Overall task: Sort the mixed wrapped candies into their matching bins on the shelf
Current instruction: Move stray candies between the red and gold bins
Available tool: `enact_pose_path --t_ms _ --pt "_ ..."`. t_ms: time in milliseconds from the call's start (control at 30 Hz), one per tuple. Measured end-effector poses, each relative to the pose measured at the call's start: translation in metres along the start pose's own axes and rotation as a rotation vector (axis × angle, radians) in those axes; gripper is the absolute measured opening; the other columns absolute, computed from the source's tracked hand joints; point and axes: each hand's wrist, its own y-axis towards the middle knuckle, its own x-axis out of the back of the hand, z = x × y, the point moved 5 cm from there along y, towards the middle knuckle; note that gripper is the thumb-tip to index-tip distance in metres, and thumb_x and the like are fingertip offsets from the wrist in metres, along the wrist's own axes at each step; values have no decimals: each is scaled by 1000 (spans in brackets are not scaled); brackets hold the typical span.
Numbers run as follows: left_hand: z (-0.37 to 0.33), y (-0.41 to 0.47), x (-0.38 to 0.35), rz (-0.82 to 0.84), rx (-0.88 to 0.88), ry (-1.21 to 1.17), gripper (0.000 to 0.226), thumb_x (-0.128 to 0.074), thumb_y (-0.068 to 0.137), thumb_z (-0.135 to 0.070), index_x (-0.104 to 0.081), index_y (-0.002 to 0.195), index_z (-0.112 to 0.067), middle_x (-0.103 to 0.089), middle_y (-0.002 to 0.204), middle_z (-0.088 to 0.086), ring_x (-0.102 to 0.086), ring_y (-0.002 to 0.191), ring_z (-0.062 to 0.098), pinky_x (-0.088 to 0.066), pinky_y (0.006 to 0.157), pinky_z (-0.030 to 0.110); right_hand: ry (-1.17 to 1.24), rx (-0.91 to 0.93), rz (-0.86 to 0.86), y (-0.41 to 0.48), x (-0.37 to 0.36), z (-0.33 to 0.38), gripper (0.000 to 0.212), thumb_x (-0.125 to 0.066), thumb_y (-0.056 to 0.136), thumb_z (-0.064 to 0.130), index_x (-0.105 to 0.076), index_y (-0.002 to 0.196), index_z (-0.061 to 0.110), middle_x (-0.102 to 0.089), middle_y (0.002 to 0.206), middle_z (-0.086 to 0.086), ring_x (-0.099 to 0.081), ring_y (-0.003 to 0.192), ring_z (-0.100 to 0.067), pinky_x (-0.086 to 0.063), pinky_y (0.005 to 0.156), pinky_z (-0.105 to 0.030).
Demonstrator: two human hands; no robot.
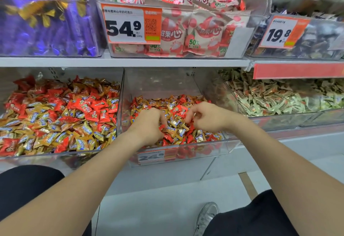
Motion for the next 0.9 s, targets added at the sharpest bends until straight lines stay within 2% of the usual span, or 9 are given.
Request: enact_pose_path --t_ms 67,100,233,367,433,533,700,800,900 --pt "2 -2 -1 43 18 -3 35 -94 72 -11 -73 98 -21 -56 84 -9 -58 79 12 -44 59 21 -141 -18 42 -1 -6 -2 17 -84 85 19 -73 97 22 -66 77 9 -64 71 -14 -46 60 -23" --pt "2 -4 -3 68 21 0 40 -97 70 -15 -73 102 -20 -55 85 -9 -58 82 14 -46 64 24 -209 -21 59 -2 -9 -2 28 -93 78 32 -74 97 22 -67 81 10 -66 76 -12 -49 64 -24" --pt "1 -5 -6 68 -6 -15 41 -99 70 -23 -73 101 -17 -54 82 -13 -57 83 14 -46 73 26 -374 -8 79 4 -21 4 52 -99 64 49 -78 100 18 -64 73 14 -63 76 -10 -56 78 -30" --pt "2 -2 -11 92 -31 59 27 -95 74 -22 -76 92 -14 -61 77 -12 -60 80 12 -53 78 29 -506 52 93 15 -31 11 32 -91 74 23 -78 100 11 -72 80 -1 -69 86 -28 -62 80 -38" --pt "3 1 -15 108 -38 80 23 -92 76 -24 -78 90 -12 -64 76 -10 -62 77 10 -57 80 32 -482 64 93 16 -28 13 24 -90 78 19 -77 98 13 -67 76 8 -65 75 -17 -54 69 -28" --pt "2 5 -19 140 -70 95 16 -88 82 -26 -81 88 -12 -66 74 -12 -59 72 3 -50 75 27 -341 34 55 13 -17 13 24 -88 85 27 -75 105 20 -64 70 11 -62 62 -6 -46 61 -23" --pt "4 8 -26 198 -92 87 12 -72 89 -8 -83 87 -13 -79 87 -5 -66 77 5 -45 79 24 -80 -40 -17 5 -1 4 15 -76 97 18 -71 111 14 -73 76 -4 -76 66 -19 -62 62 -32" --pt "2 7 -27 255 -115 79 13 -79 91 -15 -83 103 -17 -76 99 -8 -63 82 3 -46 78 19 63 -31 -77 -3 7 6 19 -81 94 13 -73 110 10 -76 79 -14 -79 71 -24 -67 71 -40" --pt "0 7 -27 274 -142 73 11 -79 91 -14 -83 101 -18 -72 90 -12 -59 75 -7 -46 74 14 212 -26 -45 -9 5 9 19 -78 94 5 -73 112 7 -73 81 -16 -79 73 -28 -67 74 -41"
